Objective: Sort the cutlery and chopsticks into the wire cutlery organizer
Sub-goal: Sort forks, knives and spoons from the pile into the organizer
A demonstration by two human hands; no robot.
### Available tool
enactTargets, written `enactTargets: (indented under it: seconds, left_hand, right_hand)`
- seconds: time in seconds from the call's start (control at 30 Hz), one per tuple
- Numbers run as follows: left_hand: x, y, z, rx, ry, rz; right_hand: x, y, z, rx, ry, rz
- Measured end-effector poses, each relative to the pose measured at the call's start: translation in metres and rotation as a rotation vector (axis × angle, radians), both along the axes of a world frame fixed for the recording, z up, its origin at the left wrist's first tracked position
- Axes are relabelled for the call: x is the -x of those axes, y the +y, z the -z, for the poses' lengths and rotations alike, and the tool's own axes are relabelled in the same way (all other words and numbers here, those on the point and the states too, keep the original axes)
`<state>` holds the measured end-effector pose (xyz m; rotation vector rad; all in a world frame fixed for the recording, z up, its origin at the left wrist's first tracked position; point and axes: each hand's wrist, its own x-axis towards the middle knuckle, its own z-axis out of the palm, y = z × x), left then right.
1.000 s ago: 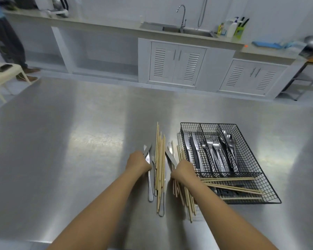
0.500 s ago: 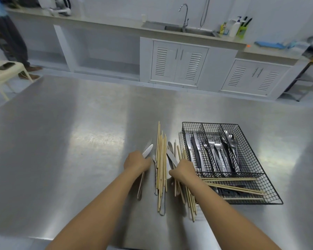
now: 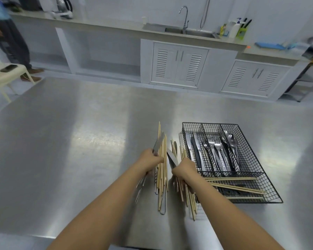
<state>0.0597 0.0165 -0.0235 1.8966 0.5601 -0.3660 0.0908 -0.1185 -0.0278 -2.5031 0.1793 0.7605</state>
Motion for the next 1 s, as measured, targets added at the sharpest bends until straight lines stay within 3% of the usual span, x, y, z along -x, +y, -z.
enactTargets:
  seconds: [0.2, 0.37, 0.6, 1.0]
  left_hand:
    - [0.008, -0.026, 0.014, -0.070, -0.036, 0.181]
    - [0.012, -0.026, 0.016, -0.298, -0.152, 0.179]
    - [0.018, -0.028, 0.017, -0.447, -0.084, 0.177]
    - [0.008, -0.051, 0.017, -0.553, -0.009, 0.087]
  right_hand:
    - [0.000, -0.001, -0.006, 0.014, 0.001, 0.034]
    - [0.002, -0.003, -0.001, 0.024, -0.004, 0.039]
    - [0.013, -0.001, -0.001, -0.080, -0.030, 0.137]
    - [0.009, -0.004, -0.015, -0.074, -0.103, 0.051]
